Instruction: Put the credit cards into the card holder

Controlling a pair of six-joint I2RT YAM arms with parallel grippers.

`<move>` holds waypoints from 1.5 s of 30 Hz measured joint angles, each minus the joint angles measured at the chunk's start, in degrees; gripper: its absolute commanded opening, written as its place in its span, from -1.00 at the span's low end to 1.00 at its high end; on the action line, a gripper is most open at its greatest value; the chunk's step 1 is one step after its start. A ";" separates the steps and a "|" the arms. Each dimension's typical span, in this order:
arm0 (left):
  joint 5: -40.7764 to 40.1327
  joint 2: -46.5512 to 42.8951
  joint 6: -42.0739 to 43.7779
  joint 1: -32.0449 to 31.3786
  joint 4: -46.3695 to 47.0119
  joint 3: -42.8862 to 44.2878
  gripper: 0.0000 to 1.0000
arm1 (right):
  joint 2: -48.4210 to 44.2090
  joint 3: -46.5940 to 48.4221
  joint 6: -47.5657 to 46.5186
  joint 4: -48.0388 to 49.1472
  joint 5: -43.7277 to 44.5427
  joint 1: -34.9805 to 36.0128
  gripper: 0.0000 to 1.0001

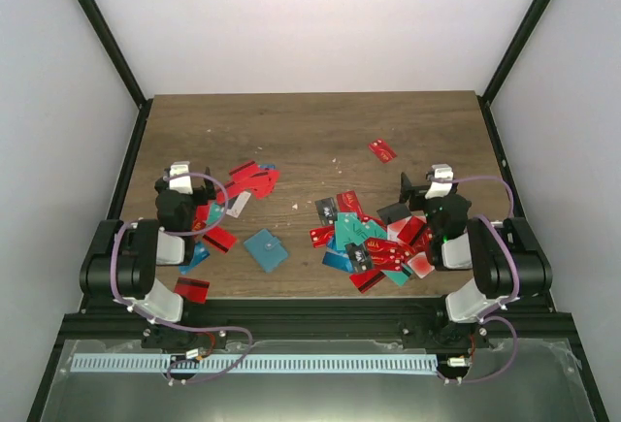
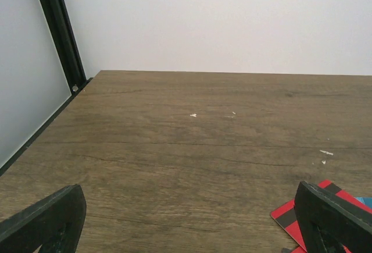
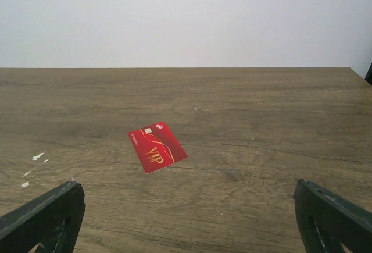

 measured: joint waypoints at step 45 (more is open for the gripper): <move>3.91 -36.00 -40.00 -23.54 -87.78 17.11 0.62 | 4.26 42.64 21.55 -74.49 -20.70 38.56 0.70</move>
